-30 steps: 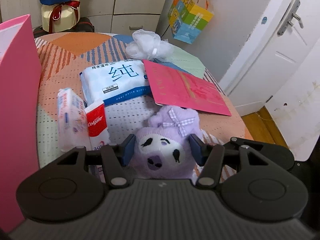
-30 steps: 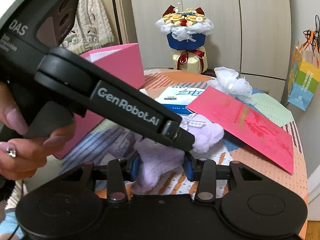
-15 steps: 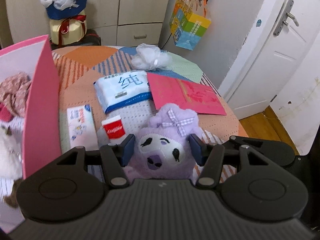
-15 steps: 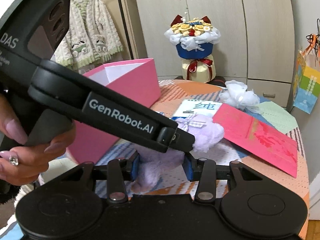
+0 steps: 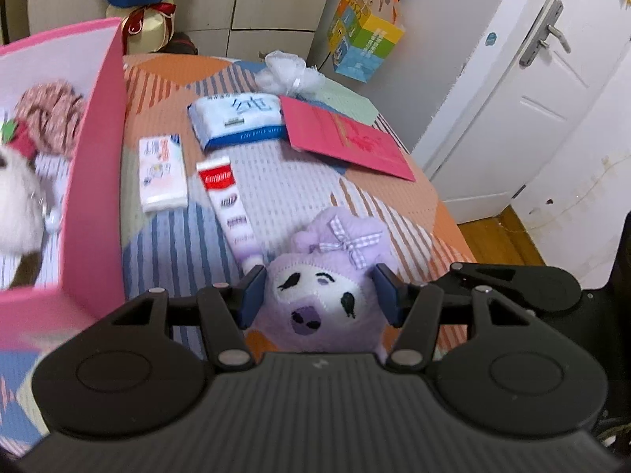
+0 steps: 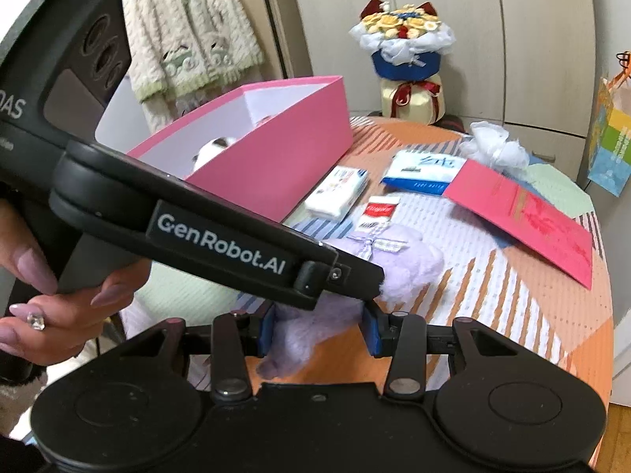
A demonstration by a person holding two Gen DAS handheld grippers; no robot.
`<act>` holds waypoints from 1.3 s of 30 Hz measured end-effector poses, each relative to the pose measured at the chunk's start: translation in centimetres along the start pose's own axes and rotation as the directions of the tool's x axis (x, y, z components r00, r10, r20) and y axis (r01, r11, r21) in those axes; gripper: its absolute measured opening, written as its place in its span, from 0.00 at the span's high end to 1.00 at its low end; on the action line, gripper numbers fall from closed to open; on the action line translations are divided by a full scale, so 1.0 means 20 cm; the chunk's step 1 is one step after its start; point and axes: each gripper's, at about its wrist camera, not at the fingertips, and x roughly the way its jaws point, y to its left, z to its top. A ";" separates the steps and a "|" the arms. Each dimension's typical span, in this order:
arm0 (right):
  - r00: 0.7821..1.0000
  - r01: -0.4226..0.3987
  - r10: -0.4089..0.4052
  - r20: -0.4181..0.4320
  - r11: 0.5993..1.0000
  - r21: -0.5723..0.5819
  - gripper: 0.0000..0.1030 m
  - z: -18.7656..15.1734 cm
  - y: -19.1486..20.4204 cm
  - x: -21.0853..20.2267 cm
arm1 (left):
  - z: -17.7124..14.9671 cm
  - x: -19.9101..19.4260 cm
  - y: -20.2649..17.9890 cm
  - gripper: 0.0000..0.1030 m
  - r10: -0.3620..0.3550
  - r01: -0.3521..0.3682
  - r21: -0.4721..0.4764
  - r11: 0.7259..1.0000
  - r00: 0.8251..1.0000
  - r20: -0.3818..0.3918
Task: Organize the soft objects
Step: 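Grasp the lilac plush with the left tool and lift it, then carry the lilac plush into the pink box and open the left tool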
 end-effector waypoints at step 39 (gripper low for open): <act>0.942 -0.325 0.333 0.033 0.934 -0.151 0.53 0.74 0.61 0.34 | 0.15 -0.79 0.79 0.43 0.238 -0.149 -0.319 0.936 0.936 0.259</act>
